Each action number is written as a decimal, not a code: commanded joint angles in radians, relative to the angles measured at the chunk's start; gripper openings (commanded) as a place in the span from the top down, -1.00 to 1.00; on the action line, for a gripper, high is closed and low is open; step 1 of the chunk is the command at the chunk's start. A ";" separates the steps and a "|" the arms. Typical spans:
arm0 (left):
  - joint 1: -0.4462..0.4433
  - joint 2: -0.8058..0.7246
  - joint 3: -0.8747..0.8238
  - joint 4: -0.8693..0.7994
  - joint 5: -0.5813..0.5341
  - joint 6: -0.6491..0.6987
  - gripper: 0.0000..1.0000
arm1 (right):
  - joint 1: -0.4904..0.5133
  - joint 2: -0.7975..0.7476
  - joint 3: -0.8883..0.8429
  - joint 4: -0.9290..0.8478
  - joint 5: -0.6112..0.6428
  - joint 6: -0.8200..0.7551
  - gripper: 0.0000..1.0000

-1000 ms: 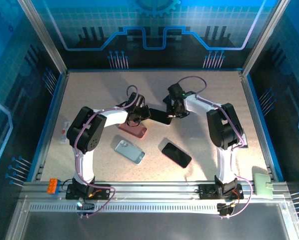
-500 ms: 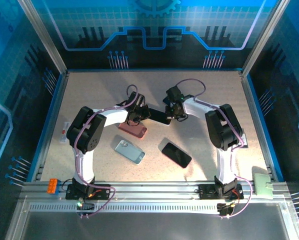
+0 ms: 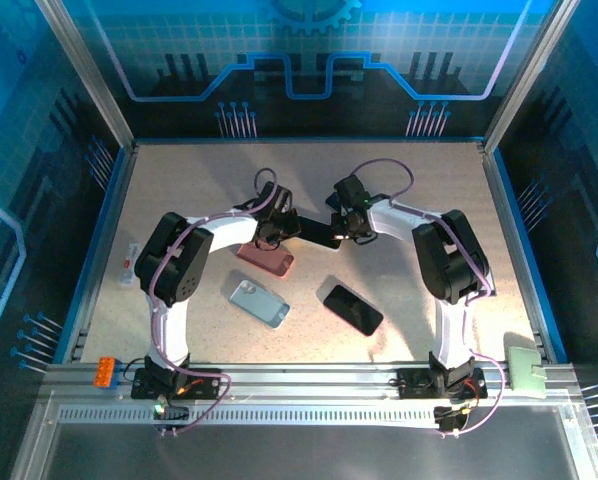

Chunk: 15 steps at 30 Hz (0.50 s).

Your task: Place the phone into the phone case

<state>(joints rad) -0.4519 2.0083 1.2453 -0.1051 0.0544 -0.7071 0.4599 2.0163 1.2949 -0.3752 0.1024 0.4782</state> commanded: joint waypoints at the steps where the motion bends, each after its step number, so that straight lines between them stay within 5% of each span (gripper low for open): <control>1: 0.001 0.069 0.044 -0.143 -0.068 0.011 1.00 | 0.071 0.156 -0.128 -0.223 -0.291 0.000 1.00; 15: 0.090 0.184 0.279 -0.282 -0.102 0.047 1.00 | 0.024 0.078 0.034 -0.244 -0.414 -0.005 1.00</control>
<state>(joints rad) -0.3969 2.1357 1.4986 -0.3061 0.0067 -0.6991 0.4583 2.0251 1.3567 -0.4622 -0.1753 0.4782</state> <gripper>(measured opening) 0.052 0.064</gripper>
